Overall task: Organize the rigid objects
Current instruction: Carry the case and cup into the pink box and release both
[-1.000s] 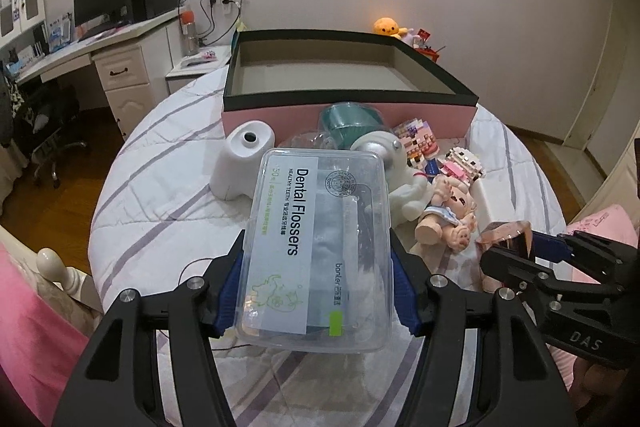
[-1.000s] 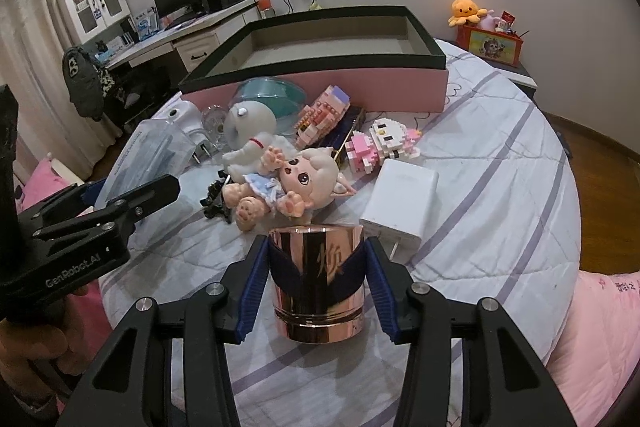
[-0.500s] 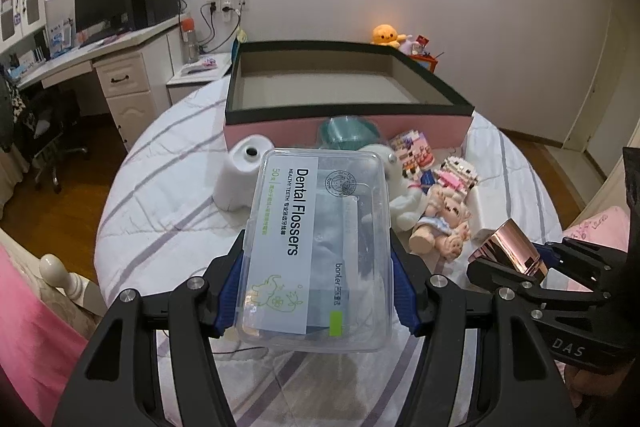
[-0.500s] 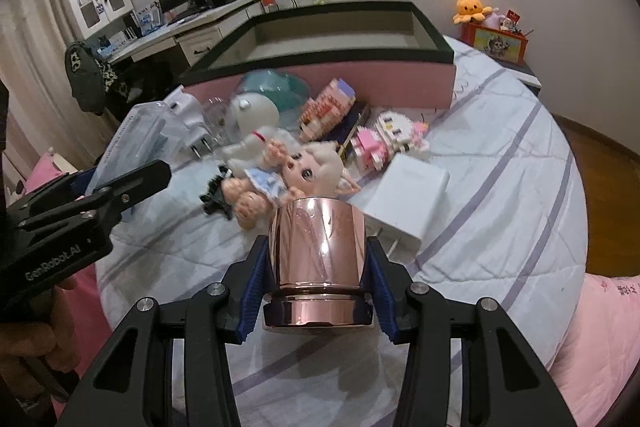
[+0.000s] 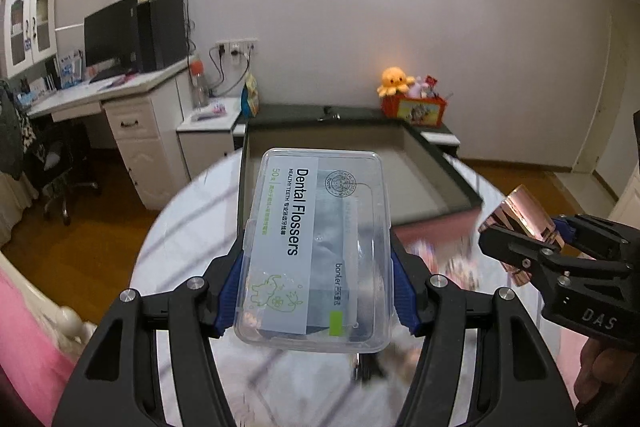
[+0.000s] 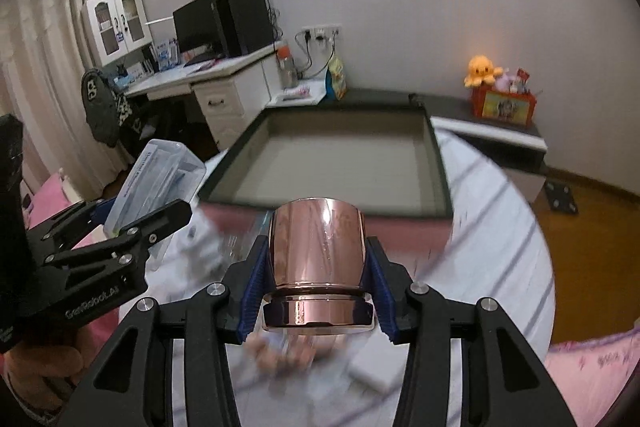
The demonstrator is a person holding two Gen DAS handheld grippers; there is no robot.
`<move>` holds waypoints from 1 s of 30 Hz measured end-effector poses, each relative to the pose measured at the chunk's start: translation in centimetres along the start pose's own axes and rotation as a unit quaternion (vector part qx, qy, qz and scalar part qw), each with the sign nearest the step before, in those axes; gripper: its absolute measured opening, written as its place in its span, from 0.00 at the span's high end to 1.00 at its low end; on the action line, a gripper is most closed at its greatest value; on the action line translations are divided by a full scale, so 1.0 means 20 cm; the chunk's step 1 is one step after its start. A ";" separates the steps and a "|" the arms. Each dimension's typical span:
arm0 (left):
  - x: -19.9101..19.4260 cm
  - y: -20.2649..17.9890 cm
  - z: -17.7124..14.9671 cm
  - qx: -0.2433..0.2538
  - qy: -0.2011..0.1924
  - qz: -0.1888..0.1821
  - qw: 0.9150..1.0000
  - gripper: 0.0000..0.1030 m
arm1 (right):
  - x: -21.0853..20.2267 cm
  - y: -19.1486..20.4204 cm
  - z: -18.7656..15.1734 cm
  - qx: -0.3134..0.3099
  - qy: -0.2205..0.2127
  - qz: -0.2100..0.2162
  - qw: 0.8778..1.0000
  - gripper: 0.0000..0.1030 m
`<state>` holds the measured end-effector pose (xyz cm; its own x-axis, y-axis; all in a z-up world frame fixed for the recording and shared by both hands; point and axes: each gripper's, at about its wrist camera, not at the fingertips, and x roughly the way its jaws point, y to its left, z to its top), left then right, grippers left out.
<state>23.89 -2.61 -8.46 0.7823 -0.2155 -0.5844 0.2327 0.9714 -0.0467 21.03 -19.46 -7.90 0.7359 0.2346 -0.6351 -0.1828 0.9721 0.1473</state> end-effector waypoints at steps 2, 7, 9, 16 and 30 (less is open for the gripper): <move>0.06 0.00 0.07 -0.004 -0.003 -0.001 1.000 0.39 | 0.06 -0.03 0.09 0.000 -0.006 -0.005 1.000 0.53; 0.30 -0.01 0.20 -0.013 0.011 -0.002 1.000 0.39 | 0.27 -0.11 0.27 0.009 -0.004 -0.015 1.000 0.53; 0.40 -0.02 0.24 -0.015 0.019 -0.002 1.000 0.39 | 0.37 -0.15 0.31 0.016 0.003 -0.016 1.000 0.53; 0.72 -0.01 0.25 -0.025 0.070 0.004 0.997 0.39 | 0.61 -0.26 0.35 0.033 0.041 -0.025 0.998 0.53; 0.69 0.05 0.22 -0.029 0.080 0.028 0.996 0.04 | 0.70 -0.32 0.32 0.046 0.073 -0.041 0.995 0.18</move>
<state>37.59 -5.04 -13.01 0.6901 -0.1460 -0.7088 0.1535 0.9867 -0.0537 36.73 -22.35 -12.95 0.6420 0.1580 -0.7503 -0.0609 0.9860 0.1555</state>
